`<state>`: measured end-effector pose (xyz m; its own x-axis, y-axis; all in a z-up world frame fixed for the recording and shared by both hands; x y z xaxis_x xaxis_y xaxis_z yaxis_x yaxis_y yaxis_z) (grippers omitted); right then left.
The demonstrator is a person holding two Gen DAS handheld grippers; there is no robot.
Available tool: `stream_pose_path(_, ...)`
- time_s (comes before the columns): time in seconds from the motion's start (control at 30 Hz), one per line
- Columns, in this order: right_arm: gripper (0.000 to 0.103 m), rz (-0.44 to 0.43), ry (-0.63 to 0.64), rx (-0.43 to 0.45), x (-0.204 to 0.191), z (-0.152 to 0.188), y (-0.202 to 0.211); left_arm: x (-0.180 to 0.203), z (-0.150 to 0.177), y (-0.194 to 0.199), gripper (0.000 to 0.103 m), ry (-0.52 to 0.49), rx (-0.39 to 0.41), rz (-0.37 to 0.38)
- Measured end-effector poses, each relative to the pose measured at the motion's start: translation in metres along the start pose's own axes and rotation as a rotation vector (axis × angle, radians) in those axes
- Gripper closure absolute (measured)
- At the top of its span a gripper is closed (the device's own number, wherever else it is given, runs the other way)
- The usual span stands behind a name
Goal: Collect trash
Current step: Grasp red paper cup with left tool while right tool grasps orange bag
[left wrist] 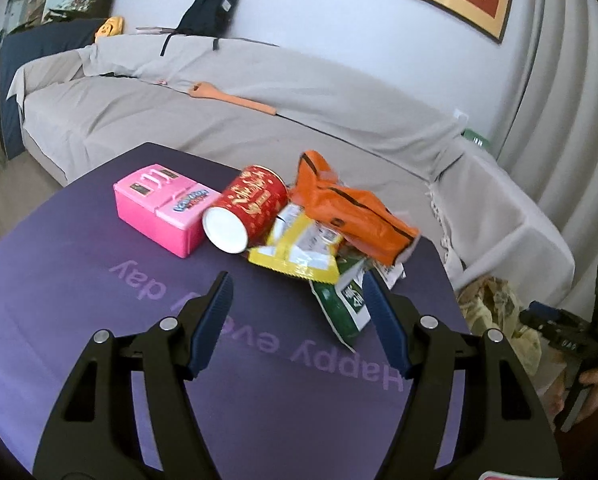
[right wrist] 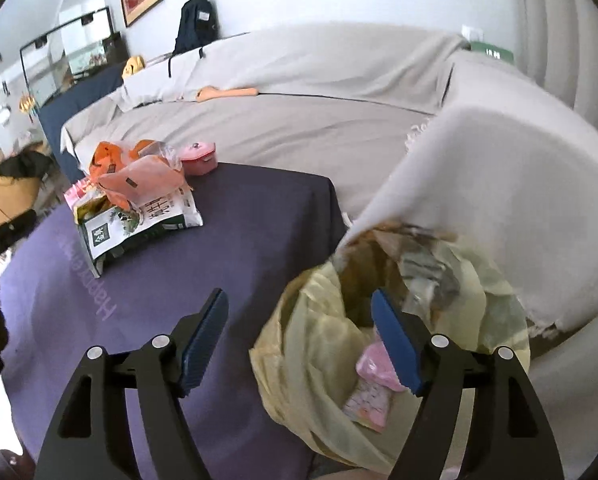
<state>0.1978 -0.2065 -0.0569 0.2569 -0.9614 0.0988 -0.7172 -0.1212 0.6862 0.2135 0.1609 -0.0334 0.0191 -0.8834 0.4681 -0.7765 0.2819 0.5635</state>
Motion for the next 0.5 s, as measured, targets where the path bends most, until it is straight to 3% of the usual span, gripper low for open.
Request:
stream_pose_path(0.2,0.033,-0.087,0.057,-0.012,-0.043,-0.011,-0.020,0.003,-0.012,-0.010,0.038,0.024,-0.015,0.043)
stream_pose_path(0.37,0.033,-0.005,0.071,-0.017,-0.060,-0.022,-0.030,0.026,-0.035,-0.041,0.038,0.058,-0.038,0.051)
stream_pose_path(0.5,0.033,0.071,0.085,-0.004,-0.059,-0.028,-0.027,0.025,-0.054,-0.059,0.038,0.084,-0.012,-0.007)
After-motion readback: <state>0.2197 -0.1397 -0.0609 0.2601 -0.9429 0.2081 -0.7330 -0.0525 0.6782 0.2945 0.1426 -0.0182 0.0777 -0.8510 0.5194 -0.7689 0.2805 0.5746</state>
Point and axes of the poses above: each gripper's, at about its wrist camera, not at the fingertips, and y roughly against the way its jaws point, x to its right, z to its underside, the point moved 3 cm from there along -y, roughly the way its jaws point, and after that the axes turned 14 degrees about y, right-handed, at the moved point
